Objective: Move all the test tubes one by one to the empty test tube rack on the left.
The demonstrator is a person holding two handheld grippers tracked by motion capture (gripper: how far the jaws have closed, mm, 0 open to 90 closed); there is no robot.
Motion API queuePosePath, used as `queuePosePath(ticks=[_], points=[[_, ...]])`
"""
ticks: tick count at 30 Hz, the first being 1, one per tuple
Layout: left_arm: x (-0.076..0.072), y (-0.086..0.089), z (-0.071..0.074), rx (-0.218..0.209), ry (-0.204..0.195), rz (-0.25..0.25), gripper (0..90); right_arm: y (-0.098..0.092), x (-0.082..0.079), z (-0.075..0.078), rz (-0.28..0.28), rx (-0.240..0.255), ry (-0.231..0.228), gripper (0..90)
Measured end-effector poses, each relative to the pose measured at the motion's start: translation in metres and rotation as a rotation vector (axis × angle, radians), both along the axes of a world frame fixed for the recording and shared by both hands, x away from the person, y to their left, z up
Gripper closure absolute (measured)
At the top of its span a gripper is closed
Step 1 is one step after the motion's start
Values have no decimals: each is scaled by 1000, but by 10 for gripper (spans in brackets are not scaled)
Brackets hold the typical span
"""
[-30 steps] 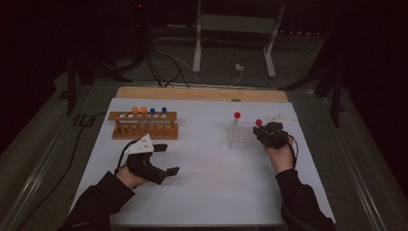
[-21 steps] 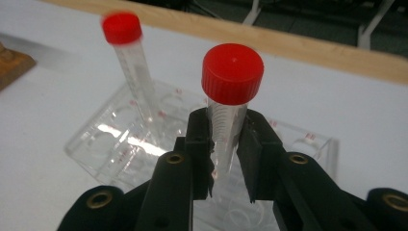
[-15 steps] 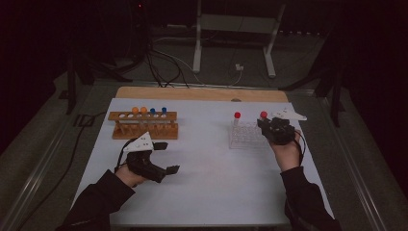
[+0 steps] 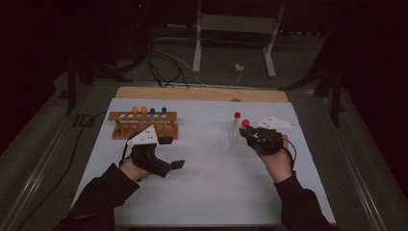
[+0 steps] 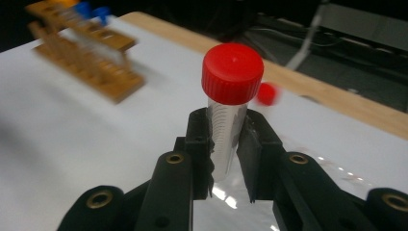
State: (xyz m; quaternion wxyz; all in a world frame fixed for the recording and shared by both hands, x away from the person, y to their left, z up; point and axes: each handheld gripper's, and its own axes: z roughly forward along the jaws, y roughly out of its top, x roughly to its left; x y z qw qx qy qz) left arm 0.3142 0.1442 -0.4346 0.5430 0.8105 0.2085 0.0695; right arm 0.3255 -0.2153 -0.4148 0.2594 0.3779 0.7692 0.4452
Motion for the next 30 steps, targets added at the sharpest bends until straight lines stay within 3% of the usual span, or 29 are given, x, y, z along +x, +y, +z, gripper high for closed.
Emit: queuePosePath(ticks=[11, 19, 30], points=[[4, -29, 15, 0, -37, -41, 52, 43, -20, -25, 168, -35, 74, 752], [8, -54, 16, 10, -63, -87, 240, 62, -27, -35, 243, -41, 123, 752], [13, -79, 9, 63, -97, -117, 537, 67, -29, -34, 274, -37, 128, 751]])
